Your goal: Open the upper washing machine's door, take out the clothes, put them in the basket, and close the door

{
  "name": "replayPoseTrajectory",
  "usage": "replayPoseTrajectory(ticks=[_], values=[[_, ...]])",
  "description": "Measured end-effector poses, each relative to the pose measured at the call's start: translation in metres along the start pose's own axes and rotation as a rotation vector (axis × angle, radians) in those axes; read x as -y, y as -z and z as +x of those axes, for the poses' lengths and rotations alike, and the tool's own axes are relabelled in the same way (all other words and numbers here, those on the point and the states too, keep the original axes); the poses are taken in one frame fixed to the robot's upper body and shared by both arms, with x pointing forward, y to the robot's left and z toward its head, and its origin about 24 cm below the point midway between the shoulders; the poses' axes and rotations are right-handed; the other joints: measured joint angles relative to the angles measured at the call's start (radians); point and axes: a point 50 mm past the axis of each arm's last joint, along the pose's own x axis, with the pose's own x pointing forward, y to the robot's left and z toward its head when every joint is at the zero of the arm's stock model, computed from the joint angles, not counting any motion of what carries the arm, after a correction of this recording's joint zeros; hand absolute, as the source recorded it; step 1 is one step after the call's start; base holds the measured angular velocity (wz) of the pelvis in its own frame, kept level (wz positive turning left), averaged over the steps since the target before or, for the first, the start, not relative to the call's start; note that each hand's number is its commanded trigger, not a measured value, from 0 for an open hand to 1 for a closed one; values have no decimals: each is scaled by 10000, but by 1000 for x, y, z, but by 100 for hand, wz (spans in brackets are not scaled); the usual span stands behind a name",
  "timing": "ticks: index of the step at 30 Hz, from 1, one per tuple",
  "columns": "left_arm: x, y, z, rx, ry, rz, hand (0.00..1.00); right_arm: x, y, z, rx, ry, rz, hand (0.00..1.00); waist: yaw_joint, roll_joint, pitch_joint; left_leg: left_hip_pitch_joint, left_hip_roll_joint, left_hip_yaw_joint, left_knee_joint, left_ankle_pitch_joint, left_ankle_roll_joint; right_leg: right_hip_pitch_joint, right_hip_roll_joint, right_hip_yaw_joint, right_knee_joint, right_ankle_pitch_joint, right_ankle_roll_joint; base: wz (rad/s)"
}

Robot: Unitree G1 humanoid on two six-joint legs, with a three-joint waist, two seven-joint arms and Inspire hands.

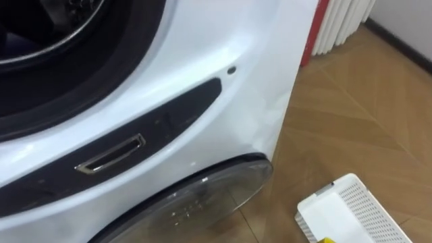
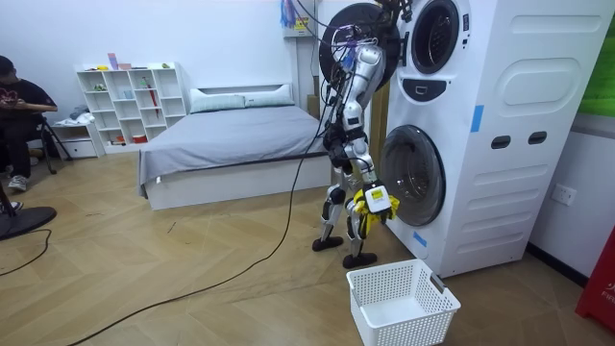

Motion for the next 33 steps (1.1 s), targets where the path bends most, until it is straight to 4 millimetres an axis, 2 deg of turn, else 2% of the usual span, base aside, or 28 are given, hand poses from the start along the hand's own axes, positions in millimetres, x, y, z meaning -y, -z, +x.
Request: replayPoseTrajectory(ticks=[6,9,14,21,33], values=[[2,-6,0,299,-318,-113,0,10,-6,0,467,1548,13,100,63,-1,-1,-130,-17,37,25,55,19,-157,-43,-28,23,-2,1,2],[1,-6,0,313,-498,-167,0,16,-9,-1,624,2335,50,100,52,-17,-11,-146,-159,65,-194,190,52,-325,-110,26,109,-27,26,0],[3,-1,-2,163,-582,-196,0,24,-14,-2,800,3453,297,100,15,-111,1,-235,-315,95,-243,262,78,-522,-108,244,414,-175,170,0],[4,3,-3,95,-562,-223,0,32,-19,-1,868,4461,502,100,-24,-208,-2,-522,-372,67,-40,266,120,-739,-121,302,455,-122,240,2],[6,10,-5,-184,-543,-797,0,60,-47,2,1667,6143,297,100,-25,-224,-1,-583,-456,-32,-253,277,186,-893,-284,91,608,-118,171,2]])
